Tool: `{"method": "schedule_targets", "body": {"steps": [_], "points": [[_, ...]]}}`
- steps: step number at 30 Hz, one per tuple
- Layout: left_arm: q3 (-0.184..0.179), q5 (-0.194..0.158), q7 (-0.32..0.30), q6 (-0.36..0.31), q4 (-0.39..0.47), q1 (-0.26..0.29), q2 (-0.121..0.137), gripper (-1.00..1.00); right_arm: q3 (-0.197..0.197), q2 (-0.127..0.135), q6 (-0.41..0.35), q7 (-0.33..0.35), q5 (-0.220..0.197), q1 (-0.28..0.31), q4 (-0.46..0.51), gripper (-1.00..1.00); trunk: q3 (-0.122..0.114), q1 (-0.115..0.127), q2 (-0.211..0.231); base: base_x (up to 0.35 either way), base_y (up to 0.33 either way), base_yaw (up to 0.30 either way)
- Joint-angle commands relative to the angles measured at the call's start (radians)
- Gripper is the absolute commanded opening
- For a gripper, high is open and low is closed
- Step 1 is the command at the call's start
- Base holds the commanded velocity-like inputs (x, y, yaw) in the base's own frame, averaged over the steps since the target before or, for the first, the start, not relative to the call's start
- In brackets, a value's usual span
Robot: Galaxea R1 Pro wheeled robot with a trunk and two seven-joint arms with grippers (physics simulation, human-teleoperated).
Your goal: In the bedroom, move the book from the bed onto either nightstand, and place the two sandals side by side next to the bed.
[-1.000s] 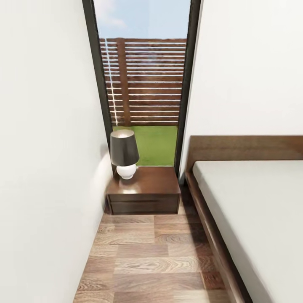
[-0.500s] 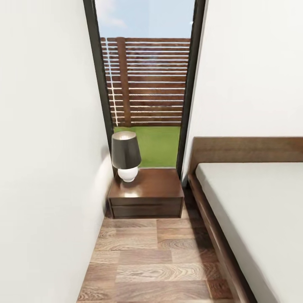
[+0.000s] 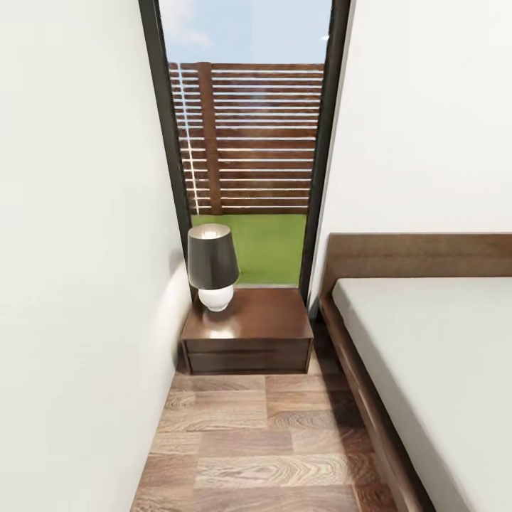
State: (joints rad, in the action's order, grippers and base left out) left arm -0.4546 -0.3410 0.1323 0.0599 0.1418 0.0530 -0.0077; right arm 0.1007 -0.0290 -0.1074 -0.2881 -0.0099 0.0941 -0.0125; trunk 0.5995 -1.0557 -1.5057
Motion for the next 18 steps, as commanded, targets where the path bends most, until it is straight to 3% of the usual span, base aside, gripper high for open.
{"method": "schedule_targets", "body": {"steps": [1,18], "points": [[-0.009,-0.009,0.004,0.004,-0.001,0.001,0.000,1.00,0.008,0.000,-0.005,-0.003,-0.001,0.001,-0.001,1.00,0.001,0.000,0.000,0.040,0.002,0.000],[-0.009,-0.009,0.004,0.004,-0.001,0.001,0.000,1.00,0.008,0.000,-0.005,-0.003,-0.001,0.001,-0.001,1.00,0.001,0.000,0.000,0.026,0.001,0.000]]}}
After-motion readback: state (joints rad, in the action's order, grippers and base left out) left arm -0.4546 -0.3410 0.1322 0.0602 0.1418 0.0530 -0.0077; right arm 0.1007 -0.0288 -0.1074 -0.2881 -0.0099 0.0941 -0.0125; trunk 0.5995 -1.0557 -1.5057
